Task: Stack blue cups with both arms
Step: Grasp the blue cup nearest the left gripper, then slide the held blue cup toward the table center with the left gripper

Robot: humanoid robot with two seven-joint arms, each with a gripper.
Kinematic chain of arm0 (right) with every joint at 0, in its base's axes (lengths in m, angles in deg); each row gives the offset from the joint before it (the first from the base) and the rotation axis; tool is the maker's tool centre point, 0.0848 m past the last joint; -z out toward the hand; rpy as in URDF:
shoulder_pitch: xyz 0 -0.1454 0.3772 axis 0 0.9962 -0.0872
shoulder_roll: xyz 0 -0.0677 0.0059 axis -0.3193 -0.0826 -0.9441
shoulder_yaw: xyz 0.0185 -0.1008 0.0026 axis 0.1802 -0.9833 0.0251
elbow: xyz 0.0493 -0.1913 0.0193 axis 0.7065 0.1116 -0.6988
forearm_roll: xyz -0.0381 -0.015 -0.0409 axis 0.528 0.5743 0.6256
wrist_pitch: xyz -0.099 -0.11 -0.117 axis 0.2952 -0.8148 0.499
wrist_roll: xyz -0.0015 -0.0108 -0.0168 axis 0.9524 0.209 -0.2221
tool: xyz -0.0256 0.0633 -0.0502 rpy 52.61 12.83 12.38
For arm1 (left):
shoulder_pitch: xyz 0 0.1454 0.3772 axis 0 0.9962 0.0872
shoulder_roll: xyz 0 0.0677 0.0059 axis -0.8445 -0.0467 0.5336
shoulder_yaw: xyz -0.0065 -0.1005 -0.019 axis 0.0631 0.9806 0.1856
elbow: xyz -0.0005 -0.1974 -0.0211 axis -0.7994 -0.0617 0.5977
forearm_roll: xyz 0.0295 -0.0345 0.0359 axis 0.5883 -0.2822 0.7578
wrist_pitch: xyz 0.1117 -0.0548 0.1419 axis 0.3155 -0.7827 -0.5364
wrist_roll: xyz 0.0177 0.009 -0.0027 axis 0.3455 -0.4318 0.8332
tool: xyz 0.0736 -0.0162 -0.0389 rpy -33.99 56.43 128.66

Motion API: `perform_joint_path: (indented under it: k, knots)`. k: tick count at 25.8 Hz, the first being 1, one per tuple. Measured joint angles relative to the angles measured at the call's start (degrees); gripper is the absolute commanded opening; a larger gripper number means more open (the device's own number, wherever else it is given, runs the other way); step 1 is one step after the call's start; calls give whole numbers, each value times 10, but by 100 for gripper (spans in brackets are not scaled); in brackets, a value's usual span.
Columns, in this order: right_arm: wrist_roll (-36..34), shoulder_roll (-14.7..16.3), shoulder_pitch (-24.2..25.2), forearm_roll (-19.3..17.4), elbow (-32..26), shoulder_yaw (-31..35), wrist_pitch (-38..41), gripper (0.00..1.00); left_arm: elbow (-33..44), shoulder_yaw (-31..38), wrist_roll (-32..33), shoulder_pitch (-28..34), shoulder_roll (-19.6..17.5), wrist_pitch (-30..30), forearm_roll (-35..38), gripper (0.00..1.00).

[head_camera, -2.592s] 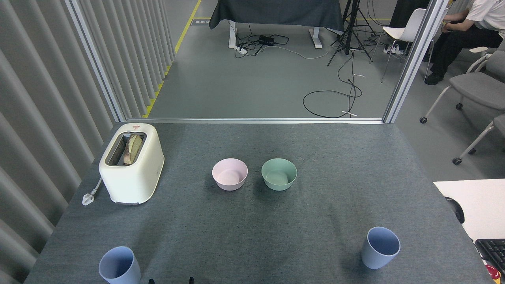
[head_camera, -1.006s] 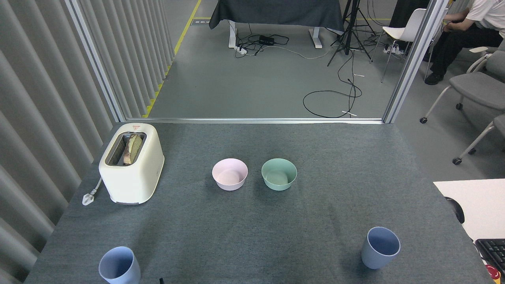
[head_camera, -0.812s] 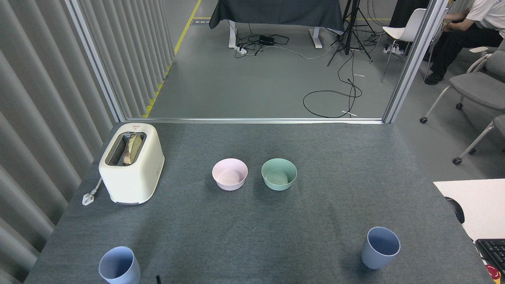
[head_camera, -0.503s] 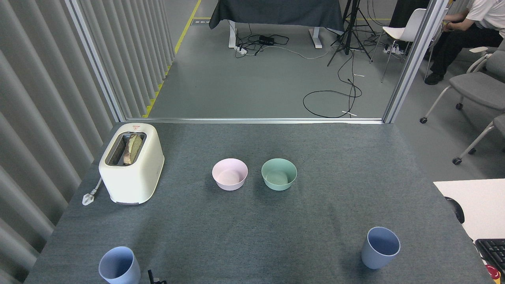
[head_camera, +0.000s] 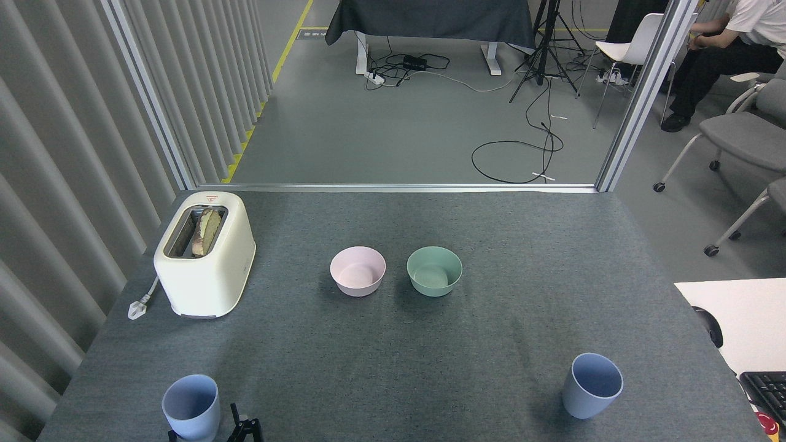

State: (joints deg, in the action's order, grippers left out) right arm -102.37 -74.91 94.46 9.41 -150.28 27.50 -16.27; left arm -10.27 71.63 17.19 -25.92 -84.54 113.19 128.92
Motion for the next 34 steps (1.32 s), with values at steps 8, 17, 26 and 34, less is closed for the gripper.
perform_joint_path:
  k: [8, 17, 26, 34]
  knots:
    - [-2, 0, 0, 0, 0, -1, 0, 100, -18, 17, 0, -15, -10, 0, -32, 100]
    - [-2, 0, 0, 0, 0, -2, 0, 100, -23, 25, 0, -19, -16, 0, -37, 100]
    - [-2, 0, 0, 0, 0, -2, 0, 100, -25, 25, 0, -23, -23, -19, -38, 47]
    - [-2, 0, 0, 0, 0, -3, 0, 100, -17, 20, 0, -19, -36, -52, -31, 34]
